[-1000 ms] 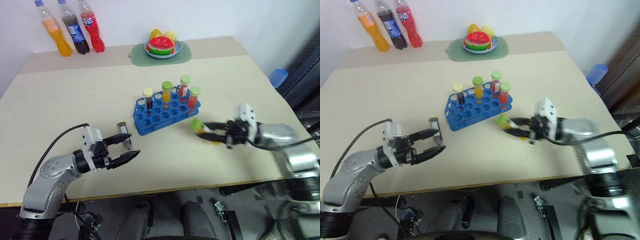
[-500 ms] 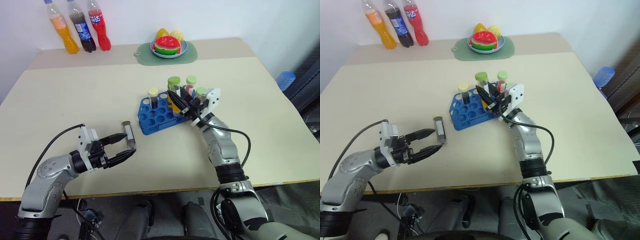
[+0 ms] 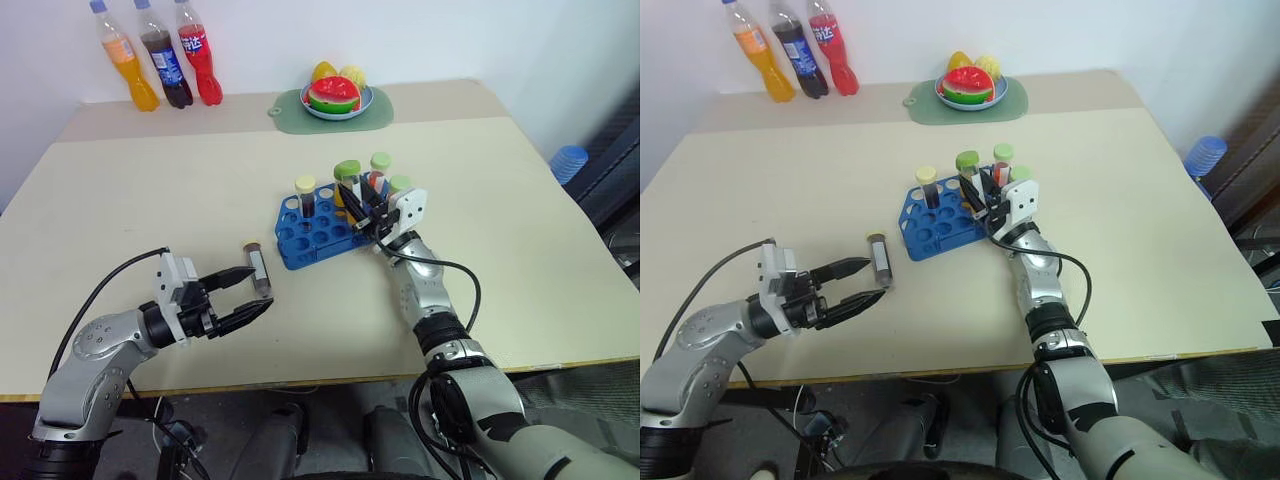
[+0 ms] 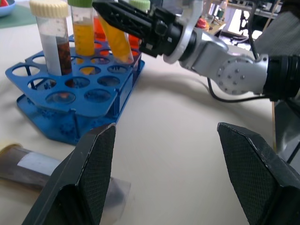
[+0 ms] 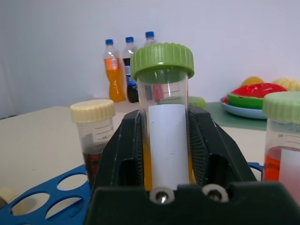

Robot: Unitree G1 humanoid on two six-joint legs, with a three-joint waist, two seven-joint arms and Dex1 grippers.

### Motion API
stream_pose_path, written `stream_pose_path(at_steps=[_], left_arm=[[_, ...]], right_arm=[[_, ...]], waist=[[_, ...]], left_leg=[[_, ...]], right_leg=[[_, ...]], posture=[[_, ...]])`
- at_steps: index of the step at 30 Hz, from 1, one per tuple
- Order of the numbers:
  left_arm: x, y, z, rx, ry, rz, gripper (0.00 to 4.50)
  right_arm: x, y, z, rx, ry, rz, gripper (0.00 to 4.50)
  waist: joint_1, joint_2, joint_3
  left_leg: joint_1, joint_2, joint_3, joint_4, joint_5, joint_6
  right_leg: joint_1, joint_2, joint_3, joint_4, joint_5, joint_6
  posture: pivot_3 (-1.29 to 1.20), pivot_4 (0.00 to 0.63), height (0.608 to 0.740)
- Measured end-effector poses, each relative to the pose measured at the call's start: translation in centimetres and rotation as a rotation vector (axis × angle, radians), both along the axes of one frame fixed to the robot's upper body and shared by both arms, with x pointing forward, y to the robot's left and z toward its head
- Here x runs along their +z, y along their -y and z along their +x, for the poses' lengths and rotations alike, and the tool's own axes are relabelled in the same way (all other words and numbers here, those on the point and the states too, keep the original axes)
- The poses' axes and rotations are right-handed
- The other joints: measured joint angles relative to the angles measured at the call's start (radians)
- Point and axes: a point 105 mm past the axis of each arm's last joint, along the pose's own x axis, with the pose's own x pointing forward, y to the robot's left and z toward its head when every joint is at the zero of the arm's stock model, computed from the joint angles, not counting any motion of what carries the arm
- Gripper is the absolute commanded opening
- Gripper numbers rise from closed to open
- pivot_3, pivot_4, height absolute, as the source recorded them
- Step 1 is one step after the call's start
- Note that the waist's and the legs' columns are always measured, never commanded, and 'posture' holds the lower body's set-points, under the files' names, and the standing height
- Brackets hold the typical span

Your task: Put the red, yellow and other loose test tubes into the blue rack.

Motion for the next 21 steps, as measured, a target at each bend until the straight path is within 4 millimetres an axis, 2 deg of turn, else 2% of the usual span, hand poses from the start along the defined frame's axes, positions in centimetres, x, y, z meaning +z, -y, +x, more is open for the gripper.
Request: stream_pose_path(at_steps=[4,5,10,12,15,18,21], left_arm=[[0.3,0.3,0.0,0.012,-0.006,-0.003,3.57],[0.4,0.4,0.0,0.015,-0.013,-0.014,3.57],[1.0,0.4,0.1,0.067,-0.055,-0.073,3.57],[1.8,-0.1,0.9,0.191,-0.08,-0.123,3.57],[1.8,-1.6,1.9,0.398,-0.132,-0.073,3.57],[2.1,-3.3,2.7,0.592,-0.29,-0.074,3.57],[2.2,-5.3,3.5,0.751,-0.492,-0.07,3.57]], right_arm=[[-2.3,0.1,-0.9,0.015,-0.027,-0.056,4.2],[-2.6,0.3,-1.2,0.006,-0.02,-0.088,4.47],[-1.5,2.4,-3.1,0.019,0.061,-0.206,4.47],[-1.5,3.6,-5.1,0.061,0.034,-0.278,4.47],[-1.7,4.9,-7.6,0.129,-0.055,-0.356,4.47],[-1.7,6.2,-10.7,0.221,-0.145,-0.468,4.47],[-1.3,7.5,-12.7,0.287,-0.207,-0.548,4.47]], waist=[[0.0,0.001,0.0],[0.001,0.001,0.0],[0.005,0.001,0.0],[0.011,0.0,0.001],[0.01,0.0,0.001],[0.013,-0.001,0.001],[0.015,-0.003,0.002]], left_leg=[[-0.001,0.0,0.0,-0.002,0.0,0.0],[-0.001,0.0,0.0,-0.002,0.0,0.0],[-0.001,0.0,0.0,-0.002,0.0,0.0],[-0.002,0.0,0.0,-0.001,-0.001,0.001],[-0.003,0.0,0.0,-0.001,-0.001,0.001],[-0.003,0.0,-0.002,0.0,-0.001,0.001],[-0.003,0.0,-0.002,0.002,-0.001,0.001]], right_leg=[[-0.002,0.0,0.001,0.0,0.0,0.0],[-0.002,0.0,0.001,0.0,0.0,0.0],[-0.002,0.0,0.001,0.0,0.0,0.0],[-0.002,-0.002,0.001,-0.001,0.0,0.0],[0.0,-0.004,0.001,-0.001,-0.001,0.0],[0.0,-0.004,0.001,-0.001,-0.001,0.001],[0.0,-0.004,0.0,-0.001,-0.001,0.001]], posture=[[0.0,0.15,0.74],[0.0,0.15,0.74],[0.0,0.15,0.74],[0.0,0.15,0.74],[0.0,0.15,0.74],[0.0,0.15,0.74],[0.0,0.15,0.74]])
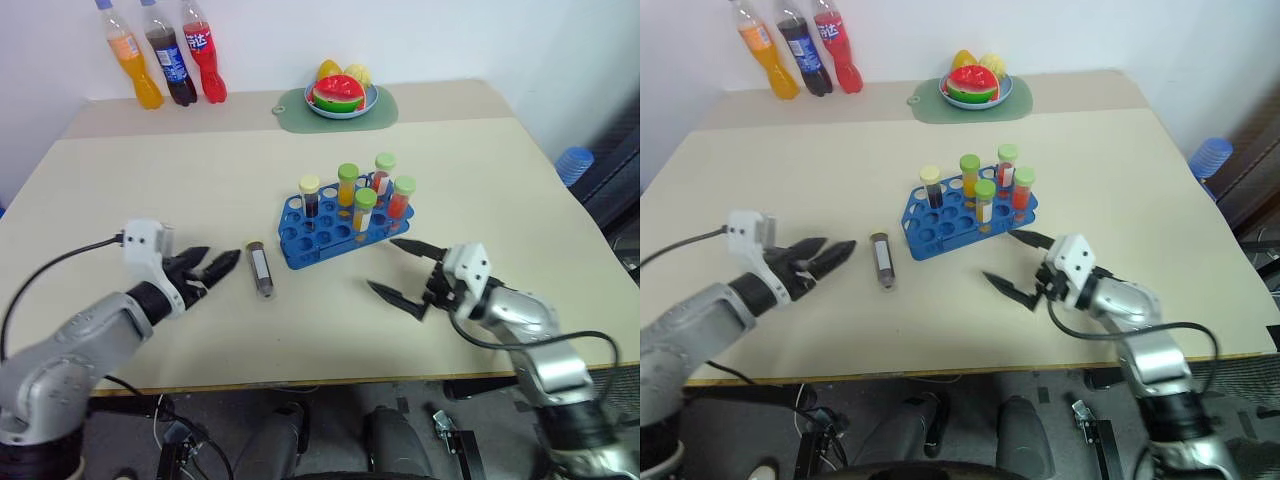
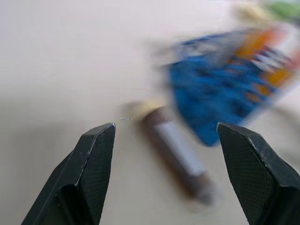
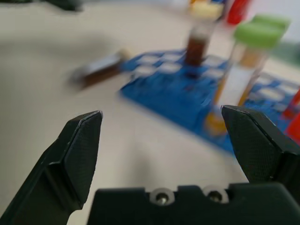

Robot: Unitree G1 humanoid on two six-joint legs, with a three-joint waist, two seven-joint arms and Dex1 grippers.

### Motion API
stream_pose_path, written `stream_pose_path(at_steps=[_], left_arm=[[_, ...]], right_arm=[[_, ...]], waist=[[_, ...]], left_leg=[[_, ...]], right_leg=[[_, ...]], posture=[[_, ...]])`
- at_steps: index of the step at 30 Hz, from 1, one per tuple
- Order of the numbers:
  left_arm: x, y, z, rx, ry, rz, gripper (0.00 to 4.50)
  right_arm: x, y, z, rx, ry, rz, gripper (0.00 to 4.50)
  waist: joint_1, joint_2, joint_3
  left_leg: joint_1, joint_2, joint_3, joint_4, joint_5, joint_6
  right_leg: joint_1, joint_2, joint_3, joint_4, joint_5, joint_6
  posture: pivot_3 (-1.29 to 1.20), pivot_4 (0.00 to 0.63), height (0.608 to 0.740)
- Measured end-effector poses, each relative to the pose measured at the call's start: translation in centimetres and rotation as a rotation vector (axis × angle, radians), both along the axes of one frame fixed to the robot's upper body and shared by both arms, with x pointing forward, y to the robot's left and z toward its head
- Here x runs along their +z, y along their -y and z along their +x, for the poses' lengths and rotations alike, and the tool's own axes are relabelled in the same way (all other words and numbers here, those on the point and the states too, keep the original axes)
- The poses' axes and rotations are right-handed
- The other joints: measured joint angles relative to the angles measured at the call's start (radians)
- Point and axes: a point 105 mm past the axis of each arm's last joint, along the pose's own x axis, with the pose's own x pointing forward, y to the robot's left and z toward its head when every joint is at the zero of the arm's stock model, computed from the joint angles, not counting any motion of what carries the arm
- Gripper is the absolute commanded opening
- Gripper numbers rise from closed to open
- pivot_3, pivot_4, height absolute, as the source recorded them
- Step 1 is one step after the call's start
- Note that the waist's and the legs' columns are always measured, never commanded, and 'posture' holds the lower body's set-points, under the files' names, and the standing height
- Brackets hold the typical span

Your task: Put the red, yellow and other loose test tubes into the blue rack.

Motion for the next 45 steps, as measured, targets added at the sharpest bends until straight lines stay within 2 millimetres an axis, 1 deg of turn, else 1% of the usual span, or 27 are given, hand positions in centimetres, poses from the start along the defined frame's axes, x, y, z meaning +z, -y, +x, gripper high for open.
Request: stream_pose_path(at_steps=[1,3,6,9,13,20,23,24,26,29,30,31,34,36,38,39,42,43,45], left_arm=[[0.0,-0.4,0.2,0.032,-0.037,-0.008,3.57],[-0.3,-0.1,0.8,0.078,-0.163,-0.066,3.57],[-0.7,1.1,1.7,0.115,-0.277,-0.106,3.57],[-1.6,2.4,2.9,0.135,-0.369,-0.123,3.57],[-2.3,4.0,4.1,0.135,-0.443,-0.117,3.57],[-1.5,6.9,6.2,0.083,-0.506,-0.104,3.57],[-2.4,7.2,6.5,0.082,-0.572,-0.05,3.57],[-3.0,7.1,6.4,0.087,-0.599,-0.035,3.32],[-3.2,7.0,6.5,0.09,-0.626,-0.01,2.72],[-3.5,6.6,6.4,0.091,-0.657,0.029,1.28],[-3.5,6.4,6.4,0.094,-0.66,0.043,0.88],[-3.5,6.4,6.4,0.095,-0.663,0.046,0.79],[-3.5,6.4,6.5,0.086,-0.658,0.04,0.79],[-3.3,6.6,6.4,0.04,-0.628,0.027,0.79],[-2.6,6.7,6.3,-0.04,-0.531,0.005,0.79],[-1.7,6.8,6.1,-0.105,-0.441,-0.018,0.79],[2.6,7.2,5.0,-0.336,-0.127,-0.076,0.79],[3.8,7.3,4.7,-0.4,-0.051,-0.085,0.79],[6.3,7.4,4.1,-0.537,0.083,-0.185,0.79]], right_arm=[[0.3,0.3,-0.1,0.004,-0.004,-0.011,4.47],[1.3,0.8,-0.4,0.015,-0.013,-0.023,4.47],[2.2,0.9,-0.7,0.049,-0.021,-0.026,4.47],[2.4,0.8,-1.2,0.096,-0.054,-0.03,4.47],[2.6,0.7,-2.1,0.144,-0.09,-0.03,4.47],[2.5,1.5,-2.7,0.122,-0.102,-0.048,4.47],[2.5,1.8,-2.9,0.1,-0.098,-0.047,4.47],[2.6,1.9,-2.9,0.095,-0.095,-0.047,4.49],[2.5,2.0,-3.0,0.089,-0.098,-0.048,4.5],[2.1,2.0,-3.5,0.082,-0.113,-0.052,4.5],[2.1,2.0,-3.6,0.079,-0.114,-0.053,4.5],[2.1,2.0,-3.6,0.075,-0.114,-0.053,4.5],[2.1,2.1,-3.6,0.059,-0.113,-0.052,4.5],[1.9,2.2,-3.5,0.046,-0.116,-0.05,4.5],[2.0,2.2,-3.5,0.029,-0.11,-0.045,4.5],[2.1,2.2,-3.4,0.018,-0.102,-0.039,4.5],[2.2,2.2,-3.3,-0.015,-0.089,-0.021,4.5],[2.0,2.3,-3.3,-0.026,-0.091,-0.019,4.5],[1.8,2.2,-3.2,-0.063,-0.084,0.004,4.5]], waist=[[-0.002,-0.001,0.0],[0.001,-0.002,0.001],[0.013,-0.003,0.001],[0.022,-0.003,0.001],[0.022,-0.006,0.002],[0.02,-0.008,0.001],[0.018,-0.009,0.001],[0.018,-0.009,0.001],[0.021,-0.009,0.001],[0.021,-0.01,0.0],[0.019,-0.011,0.0],[0.018,-0.011,-0.001],[0.019,-0.011,-0.001],[0.02,-0.011,-0.001],[0.019,-0.012,-0.001],[0.016,-0.012,-0.001],[0.016,-0.012,-0.001],[0.018,-0.011,-0.001],[0.023,-0.011,-0.001]], left_leg=[[0.0,0.0,0.001,0.0,0.0,0.0],[0.0,0.0,0.001,0.001,0.0,0.0],[0.0,0.0,0.002,0.001,-0.001,0.001],[0.0,-0.001,0.003,0.001,-0.001,0.001],[-0.002,-0.001,0.003,0.002,-0.001,0.001],[-0.003,-0.001,0.003,0.003,0.0,0.001],[-0.003,-0.001,0.004,0.003,0.0,0.001],[-0.003,-0.001,0.004,0.003,0.0,0.001],[-0.003,-0.001,0.003,0.003,0.0,0.001],[-0.003,-0.002,0.003,0.004,0.0,0.001],[-0.003,-0.002,0.004,0.004,0.0,0.001],[-0.003,-0.002,0.004,0.004,0.0,0.001],[-0.003,-0.002,0.004,0.003,0.0,0.001],[-0.003,-0.002,0.004,0.003,0.0,0.001],[-0.006,-0.002,0.004,0.003,0.0,0.0],[-0.008,-0.002,0.004,0.003,0.002,-0.004],[-0.012,-0.001,0.005,0.002,0.004,-0.006],[-0.012,-0.001,0.005,0.002,0.004,-0.006],[-0.012,-0.001,0.004,0.003,0.004,-0.006]], right_leg=[[0.0,0.0,0.0,0.0,0.0,0.0],[0.0,0.0,0.0,0.0,0.0,0.0],[0.0,-0.001,0.0,-0.001,0.0,0.0],[0.001,-0.001,0.001,-0.001,0.0,0.0],[0.002,-0.001,0.001,-0.001,0.0,0.0],[0.001,-0.001,0.001,0.0,0.001,0.001],[0.0,-0.001,0.001,0.0,0.001,0.001],[0.0,-0.001,0.001,0.001,0.001,0.001],[0.0,-0.001,0.001,0.001,0.001,0.001],[0.0,-0.001,0.001,0.001,0.001,0.001],[0.0,-0.001,0.001,0.001,0.001,0.001],[0.0,-0.001,0.001,0.001,0.001,0.001],[0.0,-0.001,0.001,0.001,0.001,0.001],[0.0,0.0,0.001,0.001,0.001,0.001],[-0.002,0.0,0.001,0.001,0.001,0.001],[-0.005,0.0,0.001,0.001,0.001,0.0],[-0.009,0.0,0.001,0.001,0.001,0.0],[-0.009,-0.001,0.001,0.001,0.001,0.0],[-0.008,-0.001,0.0,0.001,0.0,-0.001]], posture=[[0.0,0.15,0.74],[0.0,0.15,0.74],[0.0,0.15,0.74],[0.0,0.15,0.74],[0.0,0.15,0.74],[0.0,0.15,0.74],[0.0,0.15,0.74],[0.0,0.15,0.74],[0.0,0.15,0.74],[0.0,0.15,0.74],[0.0,0.15,0.74],[0.0,0.15,0.74],[0.0,0.15,0.74],[0.0,0.15,0.74],[0.0,0.15,0.74],[0.0,0.15,0.74],[0.0,0.15,0.74],[0.0,0.15,0.74],[0.0,0.15,0.74]])
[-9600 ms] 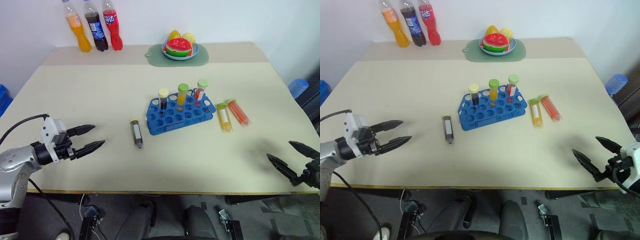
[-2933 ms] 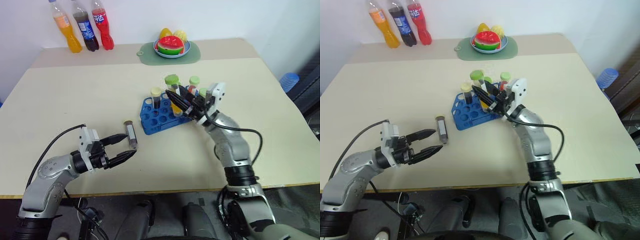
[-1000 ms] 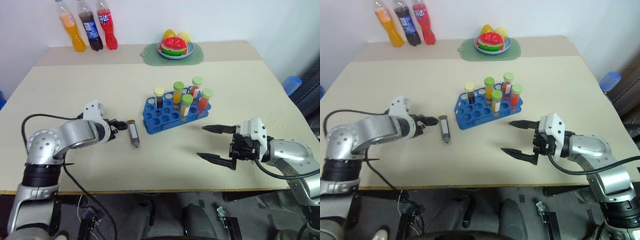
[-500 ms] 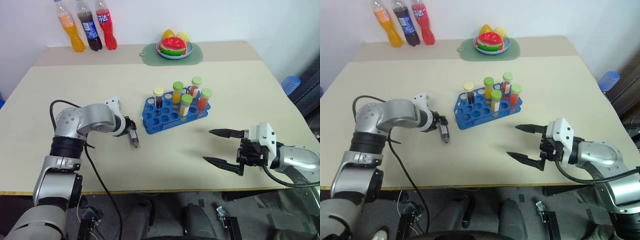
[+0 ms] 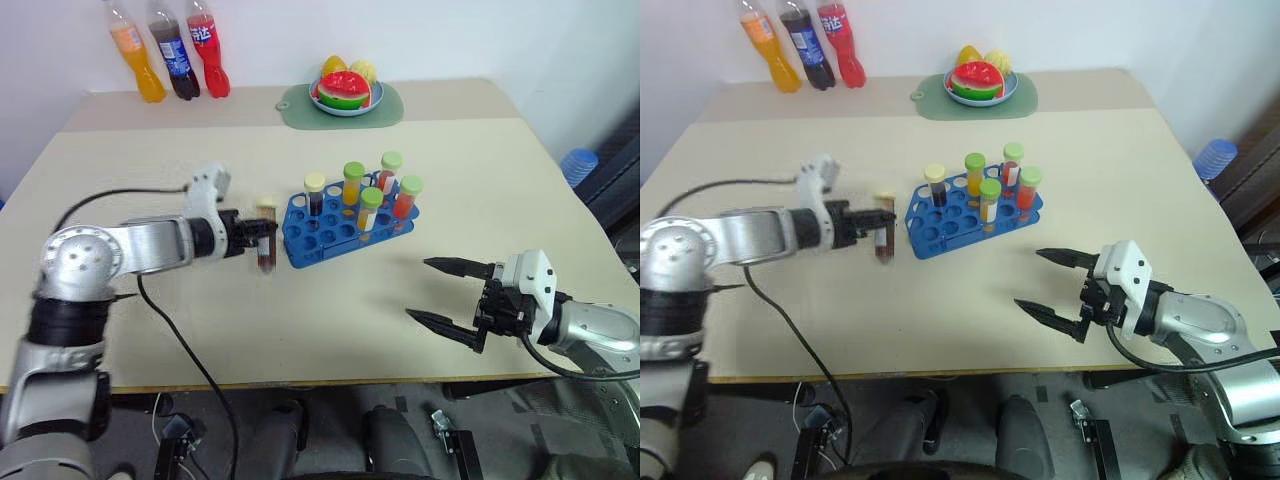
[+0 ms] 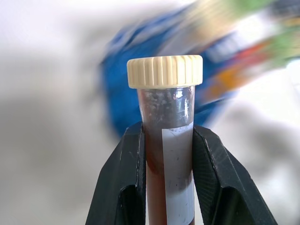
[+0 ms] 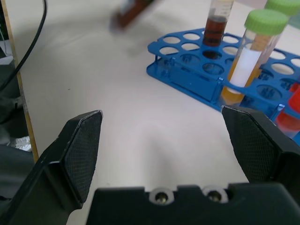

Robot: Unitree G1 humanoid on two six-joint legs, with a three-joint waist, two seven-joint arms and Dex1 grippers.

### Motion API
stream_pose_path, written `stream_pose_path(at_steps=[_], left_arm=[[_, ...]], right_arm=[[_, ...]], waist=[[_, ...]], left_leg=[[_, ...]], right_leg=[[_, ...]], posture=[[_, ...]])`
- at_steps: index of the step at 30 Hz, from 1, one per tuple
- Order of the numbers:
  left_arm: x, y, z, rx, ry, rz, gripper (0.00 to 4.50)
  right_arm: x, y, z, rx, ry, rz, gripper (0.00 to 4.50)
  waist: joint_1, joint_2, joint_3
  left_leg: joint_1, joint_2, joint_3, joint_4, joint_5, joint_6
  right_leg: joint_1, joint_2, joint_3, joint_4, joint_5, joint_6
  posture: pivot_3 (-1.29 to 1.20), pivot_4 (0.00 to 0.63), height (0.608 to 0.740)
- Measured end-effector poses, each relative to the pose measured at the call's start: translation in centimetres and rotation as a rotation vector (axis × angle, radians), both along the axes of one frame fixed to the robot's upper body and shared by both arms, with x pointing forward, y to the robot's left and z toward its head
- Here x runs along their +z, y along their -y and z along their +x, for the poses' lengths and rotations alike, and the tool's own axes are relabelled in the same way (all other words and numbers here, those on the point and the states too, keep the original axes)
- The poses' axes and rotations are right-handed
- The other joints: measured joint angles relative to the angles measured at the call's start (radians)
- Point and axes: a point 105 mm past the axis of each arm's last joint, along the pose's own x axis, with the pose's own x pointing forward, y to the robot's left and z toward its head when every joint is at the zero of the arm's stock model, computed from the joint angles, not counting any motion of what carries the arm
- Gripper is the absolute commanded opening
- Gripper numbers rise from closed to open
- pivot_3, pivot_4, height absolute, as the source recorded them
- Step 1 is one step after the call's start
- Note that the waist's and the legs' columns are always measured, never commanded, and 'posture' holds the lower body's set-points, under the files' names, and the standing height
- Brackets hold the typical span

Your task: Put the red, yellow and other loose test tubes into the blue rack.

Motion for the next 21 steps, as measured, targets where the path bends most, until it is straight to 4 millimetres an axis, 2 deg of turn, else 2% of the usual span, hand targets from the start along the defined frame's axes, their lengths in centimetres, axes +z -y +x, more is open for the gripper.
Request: stream_pose_path(at_steps=[3,6,8,10,16,21], left_arm=[[2.5,-0.4,0.6,-0.101,0.128,-0.126,0.79],[3.9,1.7,2.5,-0.136,0.344,-0.119,0.79],[3.0,4.1,3.2,-0.179,0.463,-0.09,0.79],[1.4,5.6,3.6,-0.229,0.487,-0.077,0.79],[-2.0,8.0,4.8,-0.286,0.428,-0.11,0.79],[-3.4,8.7,6.0,-0.277,0.453,-0.046,0.79]], right_arm=[[0.0,-0.4,0.1,-0.039,0.024,0.026,4.5],[0.0,-0.9,0.3,-0.083,0.051,0.052,4.5],[0.0,-1.4,0.3,-0.094,0.073,0.061,4.5],[0.1,-1.6,0.4,-0.109,0.096,0.055,4.5],[-0.3,-1.5,0.5,-0.176,0.12,0.046,4.5],[0.0,-2.1,0.0,-0.191,0.144,0.061,4.5]], waist=[[0.003,0.0,0.0],[0.013,-0.001,0.0],[0.02,-0.001,0.0],[0.016,-0.001,0.0],[0.006,-0.001,0.0],[-0.007,-0.001,0.0]], left_leg=[[0.0,0.0,-0.001,0.001,-0.003,0.005],[0.0,0.0,-0.001,0.002,-0.003,0.006],[0.0,0.0,0.0,0.001,-0.003,0.006],[-0.003,0.0,0.0,0.001,-0.001,0.003],[-0.003,0.0,-0.001,0.001,-0.001,0.003],[-0.003,0.0,-0.001,0.002,-0.004,0.007]], right_leg=[[0.002,0.0,-0.001,-0.001,0.0,-0.001],[0.004,-0.001,-0.001,-0.005,0.001,-0.001],[0.005,-0.001,-0.001,-0.009,0.003,0.001],[0.003,0.0,-0.001,-0.01,0.004,0.004],[0.002,0.0,-0.001,-0.01,0.004,0.004],[0.003,0.001,-0.002,-0.009,0.005,0.005]], posture=[[0.0,0.15,0.74],[0.0,0.15,0.74],[0.0,0.15,0.74],[0.0,0.15,0.74],[0.0,0.15,0.74],[0.0,0.15,0.74]])
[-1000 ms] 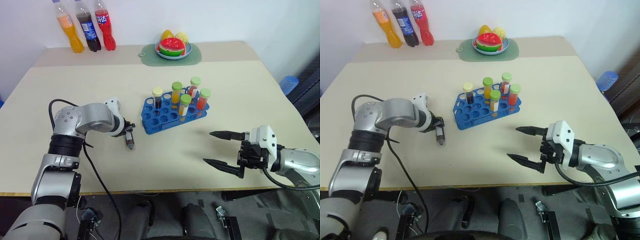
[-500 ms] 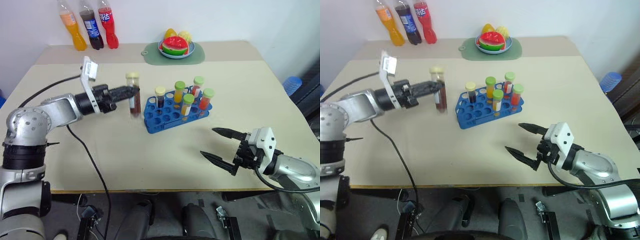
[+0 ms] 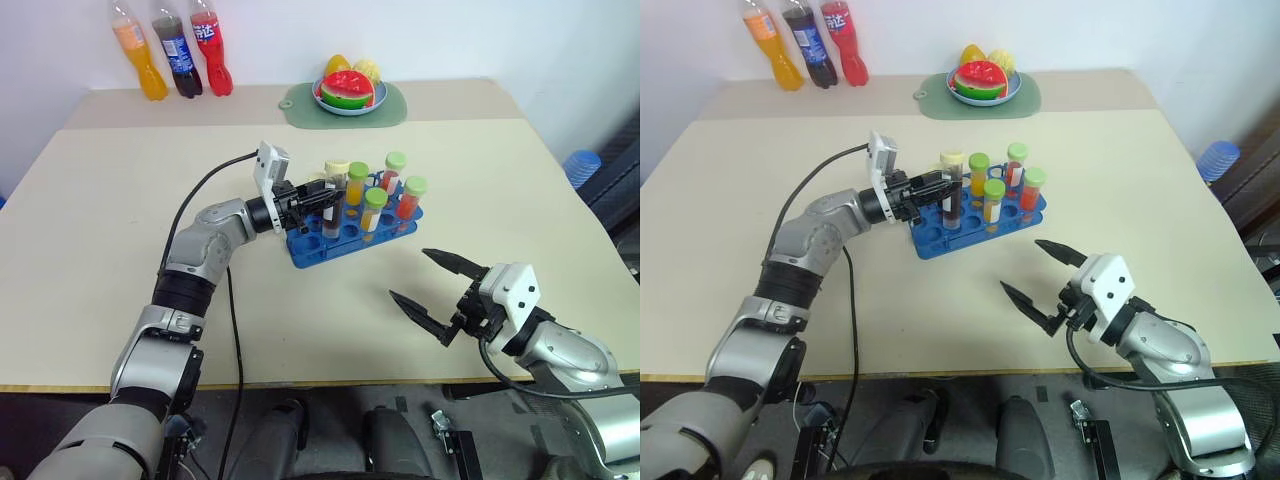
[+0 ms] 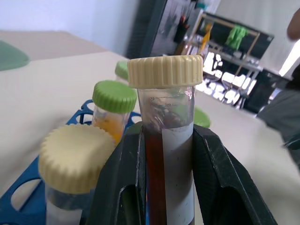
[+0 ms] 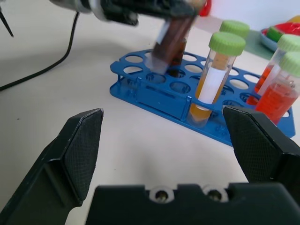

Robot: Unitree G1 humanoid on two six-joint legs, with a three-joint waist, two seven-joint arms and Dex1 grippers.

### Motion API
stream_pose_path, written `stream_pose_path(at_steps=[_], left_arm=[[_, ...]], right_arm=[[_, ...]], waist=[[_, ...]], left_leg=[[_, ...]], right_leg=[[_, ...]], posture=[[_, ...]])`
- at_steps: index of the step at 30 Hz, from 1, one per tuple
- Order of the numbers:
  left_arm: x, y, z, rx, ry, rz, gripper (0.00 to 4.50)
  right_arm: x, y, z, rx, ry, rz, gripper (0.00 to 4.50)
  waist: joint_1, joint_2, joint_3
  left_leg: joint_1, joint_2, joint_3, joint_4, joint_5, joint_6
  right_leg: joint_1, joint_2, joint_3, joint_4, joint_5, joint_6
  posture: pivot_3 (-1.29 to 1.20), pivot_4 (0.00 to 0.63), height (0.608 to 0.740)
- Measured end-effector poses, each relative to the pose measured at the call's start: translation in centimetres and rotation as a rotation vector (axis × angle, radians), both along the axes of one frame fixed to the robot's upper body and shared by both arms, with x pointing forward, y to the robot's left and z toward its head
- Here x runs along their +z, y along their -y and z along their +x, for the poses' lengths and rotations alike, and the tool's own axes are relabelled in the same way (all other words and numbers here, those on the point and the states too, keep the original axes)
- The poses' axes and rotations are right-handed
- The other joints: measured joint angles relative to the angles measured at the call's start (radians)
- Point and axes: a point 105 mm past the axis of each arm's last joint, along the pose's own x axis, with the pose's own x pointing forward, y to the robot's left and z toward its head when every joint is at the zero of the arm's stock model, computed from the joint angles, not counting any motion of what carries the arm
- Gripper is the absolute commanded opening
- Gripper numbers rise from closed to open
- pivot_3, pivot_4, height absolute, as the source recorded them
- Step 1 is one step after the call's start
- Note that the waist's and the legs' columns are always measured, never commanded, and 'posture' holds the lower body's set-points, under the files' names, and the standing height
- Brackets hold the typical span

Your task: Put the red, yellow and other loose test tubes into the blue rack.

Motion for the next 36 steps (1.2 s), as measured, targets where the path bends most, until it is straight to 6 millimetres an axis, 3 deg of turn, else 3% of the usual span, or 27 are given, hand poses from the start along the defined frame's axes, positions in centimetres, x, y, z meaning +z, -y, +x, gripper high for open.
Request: stream_pose_path(at_steps=[13,16,18,20,24,30,33,36], left_arm=[[-1.9,1.0,-0.8,-0.03,0.351,0.201,0.79],[-3.1,0.9,-1.0,-0.025,0.397,0.223,2.3],[-6.0,0.2,-1.2,-0.019,0.305,0.26,3.37],[-6.1,0.5,-1.3,-0.003,0.311,0.233,4.4],[-5.9,-0.4,-1.0,0.084,0.281,0.2,4.46],[-6.6,-3.3,-4.6,0.143,0.261,0.156,4.46],[-6.9,-6.1,-6.7,0.171,0.252,0.213,4.46],[-7.5,-10.2,-9.0,0.228,0.202,0.29,4.46]], right_arm=[[-0.5,0.0,-0.2,-0.036,-0.011,0.011,4.5],[-0.5,0.0,-0.2,-0.035,-0.008,0.011,4.5],[-0.3,-0.1,-0.1,-0.033,-0.004,0.012,4.5],[-0.3,0.0,-0.1,-0.033,-0.003,0.011,4.5],[-0.3,0.0,-0.2,-0.026,-0.006,0.011,4.5],[-0.9,1.2,-0.1,-0.07,-0.034,0.01,4.5],[-1.5,2.3,0.0,-0.11,-0.063,0.013,4.5],[-2.5,3.8,0.0,-0.165,-0.103,0.014,4.5]], waist=[[0.002,0.0,-0.001],[0.002,0.0,-0.003],[0.001,0.001,-0.004],[0.004,0.0,-0.003],[0.002,0.0,-0.004],[-0.011,0.001,-0.004],[-0.007,0.001,-0.004],[-0.004,0.003,-0.004]], left_leg=[[0.008,0.0,-0.001,0.001,-0.001,0.002],[0.014,0.0,-0.001,0.001,-0.001,0.002],[0.015,-0.001,0.0,0.0,-0.002,0.003],[0.015,-0.001,-0.002,0.0,-0.002,0.003],[0.015,-0.001,-0.002,-0.001,-0.002,0.003],[0.015,0.0,-0.002,-0.003,-0.002,0.003],[0.015,0.0,-0.002,-0.002,-0.002,0.003],[0.015,0.0,-0.001,-0.003,-0.002,0.003]], right_leg=[[0.009,0.0,-0.001,0.0,0.0,0.0],[0.011,0.0,-0.001,0.0,0.0,0.0],[0.014,0.0,0.0,0.0,0.0,0.001],[0.012,0.001,-0.002,-0.001,0.0,0.001],[0.012,0.0,-0.001,-0.001,0.0,0.001],[0.012,0.0,0.0,0.0,0.0,0.0],[0.01,0.0,0.0,0.0,0.0,0.0],[0.009,0.0,0.0,-0.001,0.0,0.0]], posture=[[0.0,0.15,0.74],[0.0,0.15,0.74],[0.0,0.15,0.74],[0.0,0.15,0.74],[0.0,0.15,0.74],[0.0,0.15,0.74],[0.0,0.15,0.74],[0.0,0.15,0.74]])
